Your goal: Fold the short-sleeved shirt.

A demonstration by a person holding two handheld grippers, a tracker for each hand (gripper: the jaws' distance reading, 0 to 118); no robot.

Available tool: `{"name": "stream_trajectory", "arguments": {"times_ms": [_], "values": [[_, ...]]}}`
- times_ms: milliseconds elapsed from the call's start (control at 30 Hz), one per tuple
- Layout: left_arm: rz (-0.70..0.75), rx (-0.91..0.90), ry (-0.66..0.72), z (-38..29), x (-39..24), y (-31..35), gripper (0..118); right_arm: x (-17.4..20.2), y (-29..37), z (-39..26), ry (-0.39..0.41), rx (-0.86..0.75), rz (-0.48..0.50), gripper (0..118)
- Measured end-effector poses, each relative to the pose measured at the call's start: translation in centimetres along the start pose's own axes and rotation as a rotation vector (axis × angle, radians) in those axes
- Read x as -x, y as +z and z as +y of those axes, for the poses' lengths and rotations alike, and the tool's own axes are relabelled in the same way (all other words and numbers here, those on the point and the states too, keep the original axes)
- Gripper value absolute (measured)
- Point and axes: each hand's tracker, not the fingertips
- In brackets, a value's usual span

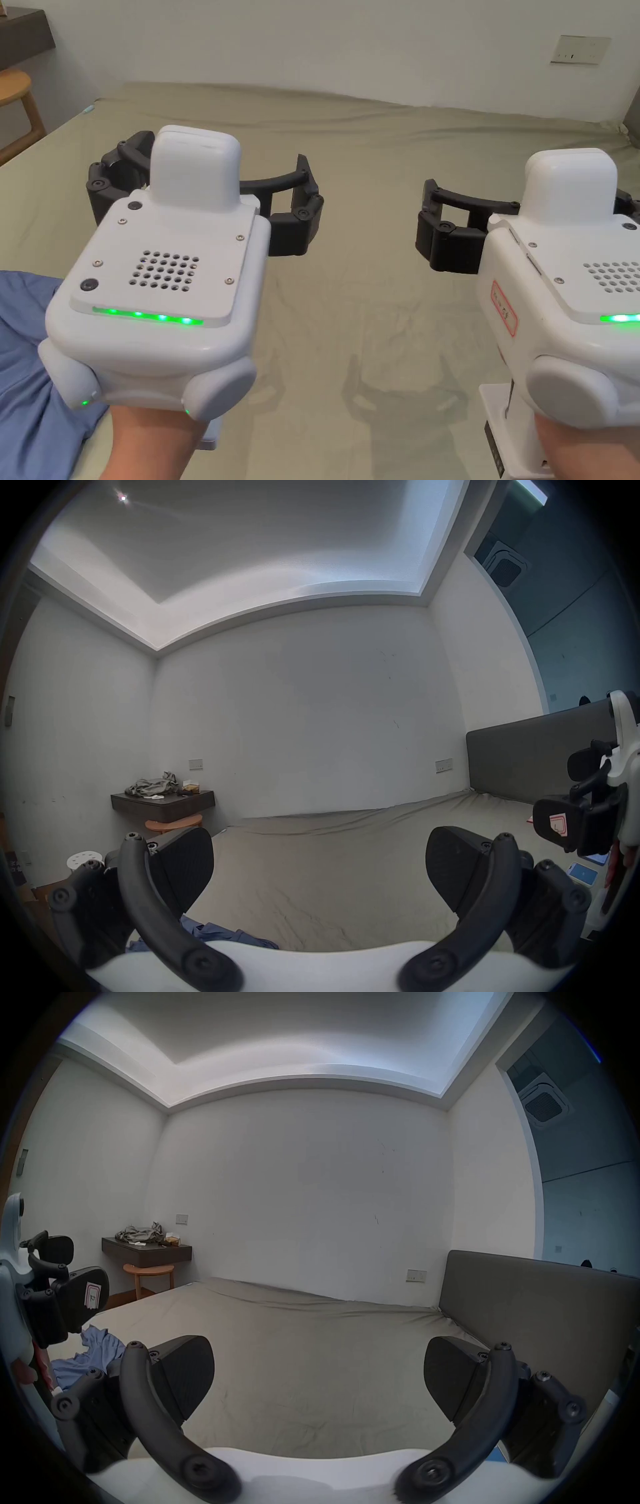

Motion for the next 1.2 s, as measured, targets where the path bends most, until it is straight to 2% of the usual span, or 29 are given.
{"name": "stream_trajectory", "arguments": {"times_ms": [67, 167, 200, 267, 300, 333, 367, 400, 500, 900, 1100, 1200], "values": [[0.003, 0.013, 0.013, 0.1, -0.1, 0.0, 117, 0.1, 0.2, 0.0, 0.009, -0.006, -0.001, 118], [-0.004, 0.044, 0.009, 0.1, -0.4, -0.2, 101, 0.1, 0.4, 0.0, 0.01, -0.012, 0.026, 118], [-0.017, 0.051, 0.003, 0.0, -0.6, -0.3, 87, 0.1, 0.4, 0.0, 0.006, -0.01, 0.031, 116], [-0.012, 0.068, -0.021, -0.2, -1.1, -0.5, 37, 0.1, 0.5, 0.1, 0.01, -0.011, 0.05, 108], [-0.012, 0.07, -0.025, -0.3, -1.2, -0.5, 17, 0.1, 0.6, 0.1, 0.013, -0.014, 0.053, 84], [-0.018, 0.072, -0.024, -0.3, -1.2, -0.5, 14, 0.2, 0.5, 0.0, 0.019, -0.016, 0.049, 48], [-0.031, 0.078, -0.017, -0.3, -1.2, -0.6, 10, 0.5, 0.2, -0.1, 0.037, -0.017, 0.03, 6], [-0.033, 0.08, -0.009, -0.3, -1.2, -0.6, 0, -0.1, 0.6, -0.3, 0.033, -0.024, 0.026, 2], [-0.036, 0.08, 0.004, -0.4, -1.4, -0.6, 0, -0.3, -0.2, -0.3, 0.008, 0.013, 0.063, 2], [-0.056, 0.086, 0.01, -0.4, -1.6, -1.5, 0, -1.4, -0.9, -0.8, -0.008, 0.019, 0.033, 2], [0.001, 0.087, -0.018, -0.2, 0.8, -0.7, 0, 0.5, -2.1, -0.5, -0.008, 0.013, 0.106, 2], [0.089, 0.089, -0.03, -0.3, 3.0, 0.1, 0, 2.6, -2.8, -0.3, -0.011, -0.004, 0.177, 2]]}}
